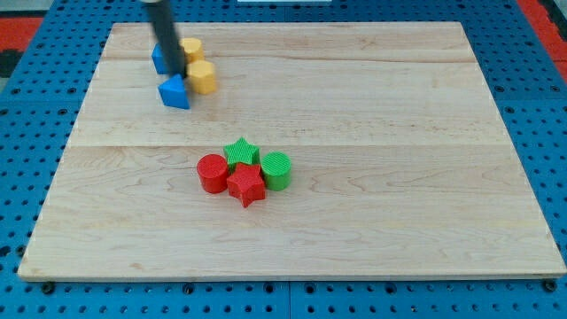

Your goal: Slide the blue cube and yellow heart closer to the yellow hexagon

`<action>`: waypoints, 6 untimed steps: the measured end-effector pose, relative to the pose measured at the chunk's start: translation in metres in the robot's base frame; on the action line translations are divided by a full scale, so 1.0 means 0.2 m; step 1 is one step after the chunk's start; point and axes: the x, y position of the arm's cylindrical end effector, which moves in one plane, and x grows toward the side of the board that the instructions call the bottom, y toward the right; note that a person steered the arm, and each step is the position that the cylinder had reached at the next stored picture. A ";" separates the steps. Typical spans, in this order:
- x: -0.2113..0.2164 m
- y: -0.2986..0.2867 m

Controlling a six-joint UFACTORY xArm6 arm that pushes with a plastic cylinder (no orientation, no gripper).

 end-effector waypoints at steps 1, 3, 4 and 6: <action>0.00 0.04; -0.01 -0.25; -0.09 -0.36; -0.34 -0.14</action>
